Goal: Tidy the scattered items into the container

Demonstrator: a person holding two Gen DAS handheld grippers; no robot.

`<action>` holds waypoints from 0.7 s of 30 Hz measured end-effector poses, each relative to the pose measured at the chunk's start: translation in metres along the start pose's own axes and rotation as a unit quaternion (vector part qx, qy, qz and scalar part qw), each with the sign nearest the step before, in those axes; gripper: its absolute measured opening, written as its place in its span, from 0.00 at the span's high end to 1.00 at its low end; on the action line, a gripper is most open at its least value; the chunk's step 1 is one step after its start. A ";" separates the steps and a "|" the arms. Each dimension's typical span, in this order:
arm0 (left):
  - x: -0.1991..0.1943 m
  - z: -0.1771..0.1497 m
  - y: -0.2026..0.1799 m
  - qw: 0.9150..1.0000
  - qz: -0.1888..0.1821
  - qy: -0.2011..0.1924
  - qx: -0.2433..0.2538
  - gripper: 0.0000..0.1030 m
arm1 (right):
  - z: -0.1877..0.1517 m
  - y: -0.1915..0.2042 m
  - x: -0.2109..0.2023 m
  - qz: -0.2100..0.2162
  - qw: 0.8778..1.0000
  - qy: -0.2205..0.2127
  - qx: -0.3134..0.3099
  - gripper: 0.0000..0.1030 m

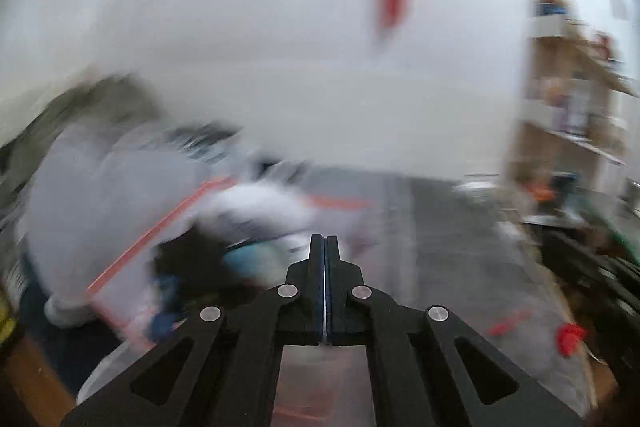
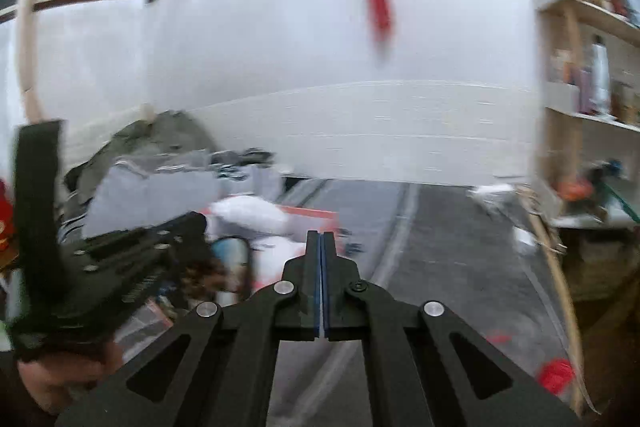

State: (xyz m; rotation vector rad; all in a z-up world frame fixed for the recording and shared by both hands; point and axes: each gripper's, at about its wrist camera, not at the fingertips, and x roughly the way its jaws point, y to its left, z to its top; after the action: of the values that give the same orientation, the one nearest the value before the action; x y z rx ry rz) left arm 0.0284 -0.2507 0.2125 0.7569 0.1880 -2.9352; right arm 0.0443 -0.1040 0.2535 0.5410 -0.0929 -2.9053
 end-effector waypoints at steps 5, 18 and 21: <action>0.101 -0.039 0.065 0.966 0.056 0.249 -0.041 0.25 | -0.030 0.053 0.067 0.051 0.994 0.090 -0.033 0.18; 0.056 -0.025 -0.010 0.994 0.009 0.110 -0.026 0.00 | -0.068 -0.041 0.108 -0.046 0.970 0.202 0.125 0.00; 0.035 -0.030 -0.053 0.996 -0.024 0.067 0.045 0.01 | -0.067 -0.064 0.092 -0.068 0.971 0.185 0.135 0.00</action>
State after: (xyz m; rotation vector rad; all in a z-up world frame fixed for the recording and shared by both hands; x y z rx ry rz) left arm 0.0053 -0.1965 0.1742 0.9778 0.0878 -2.9564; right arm -0.0264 -0.0603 0.1530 1.1656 -0.4164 -2.8780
